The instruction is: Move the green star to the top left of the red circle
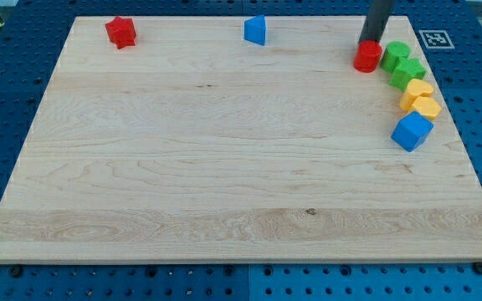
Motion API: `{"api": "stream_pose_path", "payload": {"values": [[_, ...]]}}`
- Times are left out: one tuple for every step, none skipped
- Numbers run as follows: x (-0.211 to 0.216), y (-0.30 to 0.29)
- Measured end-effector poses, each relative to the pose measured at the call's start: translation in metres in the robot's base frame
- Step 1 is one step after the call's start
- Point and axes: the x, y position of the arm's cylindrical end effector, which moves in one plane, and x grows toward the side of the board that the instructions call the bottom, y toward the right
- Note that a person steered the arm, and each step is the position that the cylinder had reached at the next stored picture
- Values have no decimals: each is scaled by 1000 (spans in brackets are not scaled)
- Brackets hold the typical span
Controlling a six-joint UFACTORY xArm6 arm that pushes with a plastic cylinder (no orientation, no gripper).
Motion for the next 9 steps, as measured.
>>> {"api": "stream_pose_path", "payload": {"values": [[21,-20],[29,-25],[29,-8],[48,-3],[71,-3],[96,-10],[109,-42],[109,-43],[84,-45]]}}
